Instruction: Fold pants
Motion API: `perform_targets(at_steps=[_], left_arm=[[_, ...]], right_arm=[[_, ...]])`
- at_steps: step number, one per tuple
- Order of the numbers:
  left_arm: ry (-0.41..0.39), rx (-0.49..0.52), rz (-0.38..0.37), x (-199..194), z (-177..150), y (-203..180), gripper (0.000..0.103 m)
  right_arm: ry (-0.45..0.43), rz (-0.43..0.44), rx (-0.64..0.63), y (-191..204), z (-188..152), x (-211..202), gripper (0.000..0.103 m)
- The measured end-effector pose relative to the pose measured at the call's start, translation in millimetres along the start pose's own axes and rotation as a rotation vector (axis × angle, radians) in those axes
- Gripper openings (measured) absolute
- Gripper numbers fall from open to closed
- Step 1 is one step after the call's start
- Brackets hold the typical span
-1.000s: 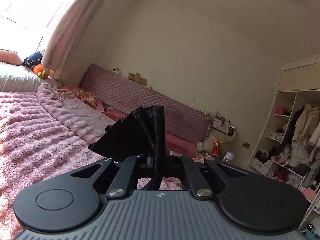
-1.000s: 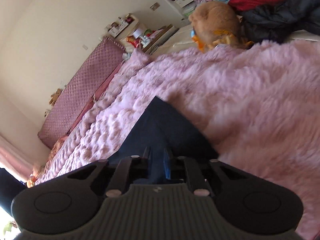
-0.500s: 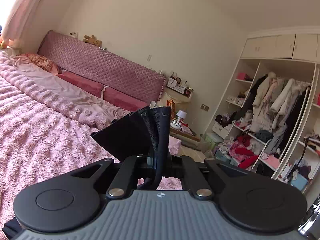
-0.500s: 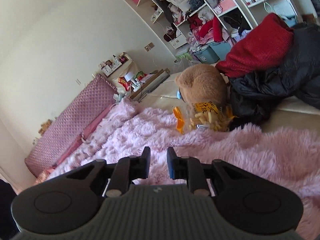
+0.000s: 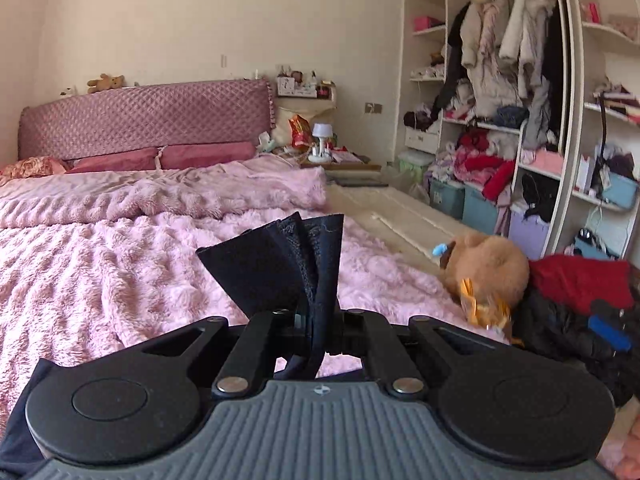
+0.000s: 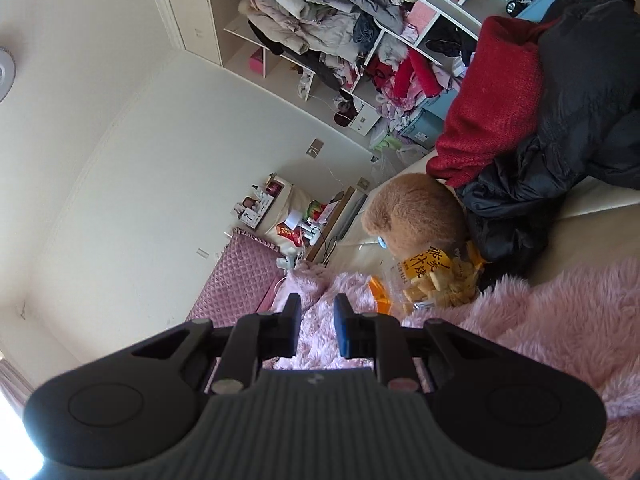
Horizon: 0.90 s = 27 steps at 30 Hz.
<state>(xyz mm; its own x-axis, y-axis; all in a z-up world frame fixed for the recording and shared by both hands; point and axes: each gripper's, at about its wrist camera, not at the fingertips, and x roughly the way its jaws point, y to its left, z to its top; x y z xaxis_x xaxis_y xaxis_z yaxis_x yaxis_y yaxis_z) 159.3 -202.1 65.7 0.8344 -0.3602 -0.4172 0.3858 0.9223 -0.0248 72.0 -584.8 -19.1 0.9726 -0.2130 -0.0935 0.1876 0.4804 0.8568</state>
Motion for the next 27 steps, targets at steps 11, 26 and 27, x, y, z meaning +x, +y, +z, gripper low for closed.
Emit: perform_targets(at_steps=[11, 26, 27], left_arm=[[0.133, 0.099, 0.047, 33, -49, -56, 0.005], [0.214, -0.011, -0.312, 2, -63, -68, 0.032], [0.195, -0.057, -0.321, -4, -57, -56, 0.033]], right_arm=[[0.003, 0.071, 0.138, -13, 11, -17, 0.016], [0.041, 0.044, 0.072, -8, 4, -16, 0.028], [0.051, 0.052, 0.028, -1, 3, -16, 0.031]])
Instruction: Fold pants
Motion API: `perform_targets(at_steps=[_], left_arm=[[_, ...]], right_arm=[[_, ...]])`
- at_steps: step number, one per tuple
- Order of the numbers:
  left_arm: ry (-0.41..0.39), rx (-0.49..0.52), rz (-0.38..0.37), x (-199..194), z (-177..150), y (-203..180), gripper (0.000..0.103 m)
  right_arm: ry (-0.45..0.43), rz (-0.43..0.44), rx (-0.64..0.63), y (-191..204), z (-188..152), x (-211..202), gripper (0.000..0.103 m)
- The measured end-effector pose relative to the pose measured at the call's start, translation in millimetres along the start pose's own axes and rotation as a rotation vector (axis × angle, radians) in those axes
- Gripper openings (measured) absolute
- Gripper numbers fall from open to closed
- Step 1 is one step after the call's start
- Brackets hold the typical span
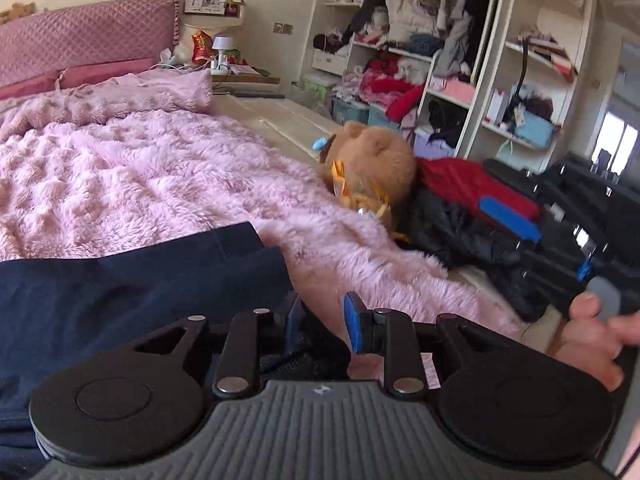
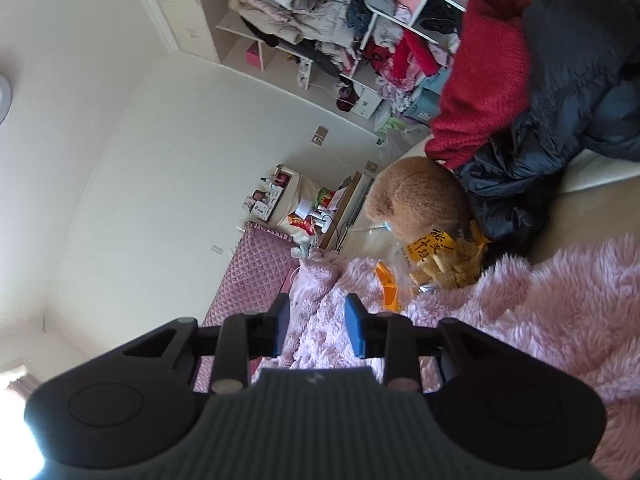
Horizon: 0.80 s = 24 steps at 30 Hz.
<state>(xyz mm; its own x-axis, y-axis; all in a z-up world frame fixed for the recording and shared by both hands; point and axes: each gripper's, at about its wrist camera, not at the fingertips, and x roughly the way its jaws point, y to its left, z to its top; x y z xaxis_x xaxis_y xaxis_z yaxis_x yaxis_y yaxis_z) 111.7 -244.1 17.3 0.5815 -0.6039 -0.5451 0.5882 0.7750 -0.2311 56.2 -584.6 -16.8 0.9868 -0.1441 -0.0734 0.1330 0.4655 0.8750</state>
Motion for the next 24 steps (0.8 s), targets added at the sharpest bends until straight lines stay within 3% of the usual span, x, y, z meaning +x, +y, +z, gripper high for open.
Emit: perform_targets(at_steps=[3, 5, 8, 10, 12, 16, 21, 24], left_arm=[[-0.066, -0.14, -0.01, -38, 14, 39, 0.043], [-0.083, -0.215, 0.022, -62, 21, 70, 0.047], [-0.1, -0.291, 0.141, -107, 22, 131, 0.056], [-0.111, -0.373, 0.222, -140, 9, 177, 0.062], [-0.102, -0.518, 0.252, -171, -12, 231, 0.065], [-0.154, -0.708, 0.187, -216, -60, 300, 0.071], [-0.142, -0.92, 0.125, -212, -106, 346, 0.072], [-0.12, -0.998, 0.104, -197, -127, 362, 0.072]], right_arm=[[0.089, 0.034, -0.094, 15, -8, 11, 0.041], [0.171, 0.06, -0.113, 19, -18, 22, 0.053], [0.289, 0.118, -0.092, 21, -33, 35, 0.084], [0.36, 0.143, -0.067, 22, -41, 41, 0.083], [0.426, 0.137, -0.024, 22, -49, 43, 0.083], [0.518, 0.203, 0.067, 18, -68, 35, 0.083], [0.697, 0.243, 0.123, 25, -103, 26, 0.083], [0.803, 0.145, 0.138, 27, -131, 29, 0.083]])
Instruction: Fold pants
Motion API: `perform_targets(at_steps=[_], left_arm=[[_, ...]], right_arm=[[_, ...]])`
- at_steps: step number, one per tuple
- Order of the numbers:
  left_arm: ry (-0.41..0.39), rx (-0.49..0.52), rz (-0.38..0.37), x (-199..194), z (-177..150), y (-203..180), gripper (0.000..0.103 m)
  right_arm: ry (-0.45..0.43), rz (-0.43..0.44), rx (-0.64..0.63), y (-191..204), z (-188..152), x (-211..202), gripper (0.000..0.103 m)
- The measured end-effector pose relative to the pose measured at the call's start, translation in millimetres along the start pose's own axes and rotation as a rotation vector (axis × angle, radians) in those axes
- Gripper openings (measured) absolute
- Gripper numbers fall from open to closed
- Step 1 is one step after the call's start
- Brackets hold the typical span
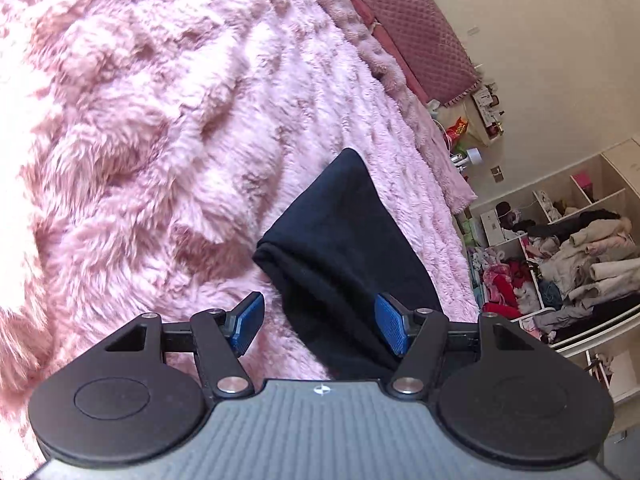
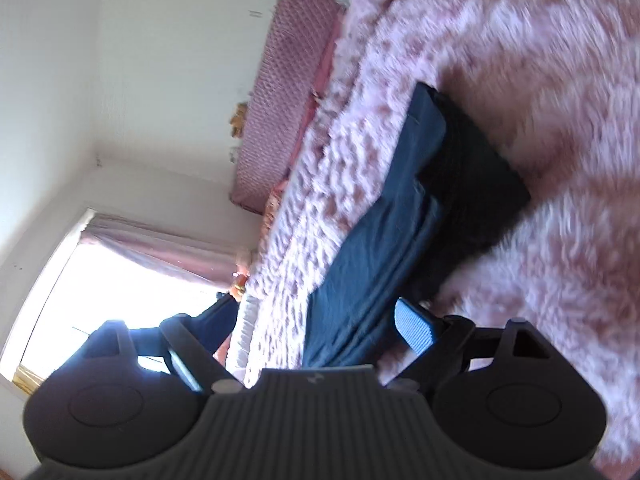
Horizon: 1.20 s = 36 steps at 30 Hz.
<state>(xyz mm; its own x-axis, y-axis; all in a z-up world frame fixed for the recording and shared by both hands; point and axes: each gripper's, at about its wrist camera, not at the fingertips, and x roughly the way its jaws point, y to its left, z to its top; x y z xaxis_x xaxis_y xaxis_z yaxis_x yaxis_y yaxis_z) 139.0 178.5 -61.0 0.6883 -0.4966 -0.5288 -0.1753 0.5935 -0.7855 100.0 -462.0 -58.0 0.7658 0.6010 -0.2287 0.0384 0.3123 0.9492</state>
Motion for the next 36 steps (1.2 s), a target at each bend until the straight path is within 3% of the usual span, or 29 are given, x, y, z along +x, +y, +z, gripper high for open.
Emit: perform_targets(at_steps=[3, 5, 7, 12, 15, 18, 20, 21, 22, 23, 24, 28, 32, 36], left_arm=[[0.007, 0.0, -0.007, 16, 6, 12, 0.072], [-0.001, -0.041, -0.052, 22, 10, 17, 0.077], [-0.019, -0.078, -0.104, 26, 17, 22, 0.082], [-0.066, -0.162, -0.124, 37, 25, 39, 0.083], [-0.047, -0.15, -0.154, 54, 33, 39, 0.083], [0.011, -0.116, -0.15, 71, 38, 37, 0.083], [0.043, -0.134, -0.11, 75, 41, 31, 0.075], [0.054, -0.148, -0.087, 73, 42, 27, 0.07], [0.062, -0.159, -0.082, 71, 43, 25, 0.054], [0.068, -0.177, -0.089, 68, 43, 24, 0.026], [0.073, -0.207, -0.102, 64, 42, 25, 0.02], [0.097, -0.294, -0.086, 44, 35, 26, 0.016], [0.114, -0.279, -0.063, 14, 29, 20, 0.016], [0.119, -0.299, -0.029, -12, 23, 21, 0.016]], right_arm=[[-0.011, -0.148, 0.011, -9, -12, 17, 0.082], [-0.057, -0.175, 0.028, -15, -15, 23, 0.082], [-0.112, -0.147, 0.042, -22, -16, 27, 0.082], [-0.176, -0.005, 0.159, -55, -7, 37, 0.082], [-0.211, 0.016, 0.203, -60, -5, 42, 0.082], [-0.228, -0.019, 0.19, -56, -5, 49, 0.077], [-0.231, -0.071, 0.156, -51, -7, 51, 0.061], [-0.227, -0.128, 0.125, -49, -8, 50, 0.041], [-0.228, -0.165, 0.109, -48, -9, 51, 0.025], [-0.237, -0.175, 0.098, -46, -11, 50, 0.023], [-0.244, -0.164, 0.094, -45, -12, 48, 0.022], [-0.211, -0.125, 0.092, -38, -9, 41, 0.019], [-0.141, -0.062, 0.179, -36, -7, 29, 0.019], [0.005, -0.146, 0.192, -24, -19, 14, 0.019]])
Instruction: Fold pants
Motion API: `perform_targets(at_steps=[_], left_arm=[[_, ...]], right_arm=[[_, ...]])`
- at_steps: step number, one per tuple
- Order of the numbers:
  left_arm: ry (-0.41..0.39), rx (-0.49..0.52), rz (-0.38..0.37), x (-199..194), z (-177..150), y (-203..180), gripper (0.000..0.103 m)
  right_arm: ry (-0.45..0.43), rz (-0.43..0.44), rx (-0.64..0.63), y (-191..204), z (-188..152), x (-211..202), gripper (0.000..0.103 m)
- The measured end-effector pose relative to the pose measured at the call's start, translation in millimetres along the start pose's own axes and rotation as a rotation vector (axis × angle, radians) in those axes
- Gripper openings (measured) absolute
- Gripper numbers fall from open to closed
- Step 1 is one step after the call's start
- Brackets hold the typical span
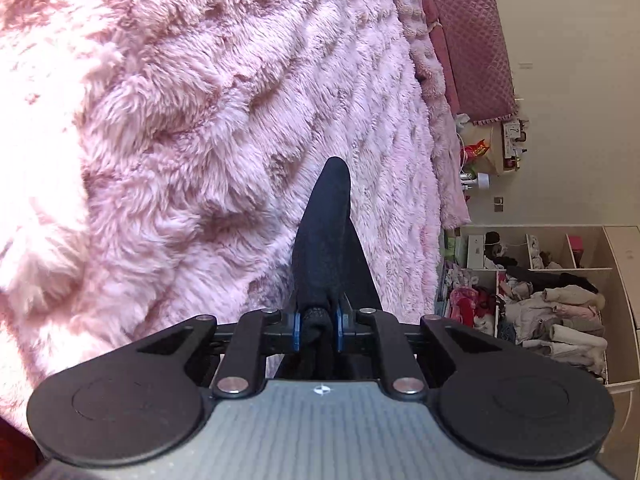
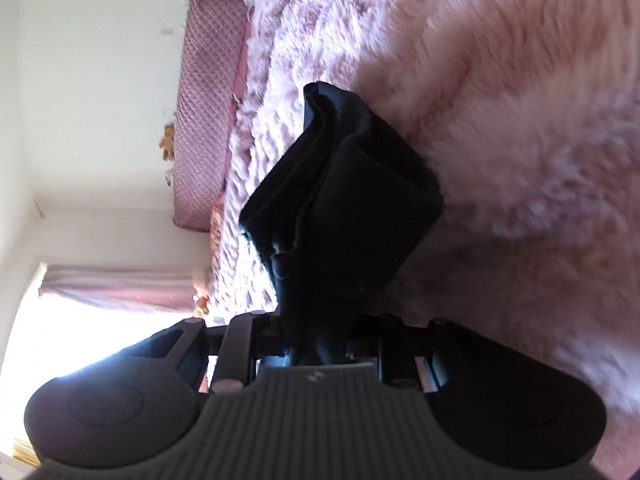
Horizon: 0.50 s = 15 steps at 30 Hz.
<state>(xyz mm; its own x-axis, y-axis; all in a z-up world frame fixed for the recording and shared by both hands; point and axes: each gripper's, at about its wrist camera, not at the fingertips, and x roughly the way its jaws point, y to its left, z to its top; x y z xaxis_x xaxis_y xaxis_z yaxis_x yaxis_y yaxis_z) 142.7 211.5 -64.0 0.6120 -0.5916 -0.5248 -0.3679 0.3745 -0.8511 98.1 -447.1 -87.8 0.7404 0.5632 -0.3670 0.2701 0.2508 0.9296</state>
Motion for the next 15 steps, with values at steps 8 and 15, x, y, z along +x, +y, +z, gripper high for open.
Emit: perform_targets(at_steps=[8, 15], left_arm=[[0.034, 0.155, 0.192, -19, -29, 25, 0.019], [-0.167, 0.482, 0.312, -31, -41, -9, 0.042]], right_arm=[[0.022, -0.101, 0.104, -25, -15, -21, 0.022], [-0.188, -0.316, -0.083, 19, -19, -65, 0.04]])
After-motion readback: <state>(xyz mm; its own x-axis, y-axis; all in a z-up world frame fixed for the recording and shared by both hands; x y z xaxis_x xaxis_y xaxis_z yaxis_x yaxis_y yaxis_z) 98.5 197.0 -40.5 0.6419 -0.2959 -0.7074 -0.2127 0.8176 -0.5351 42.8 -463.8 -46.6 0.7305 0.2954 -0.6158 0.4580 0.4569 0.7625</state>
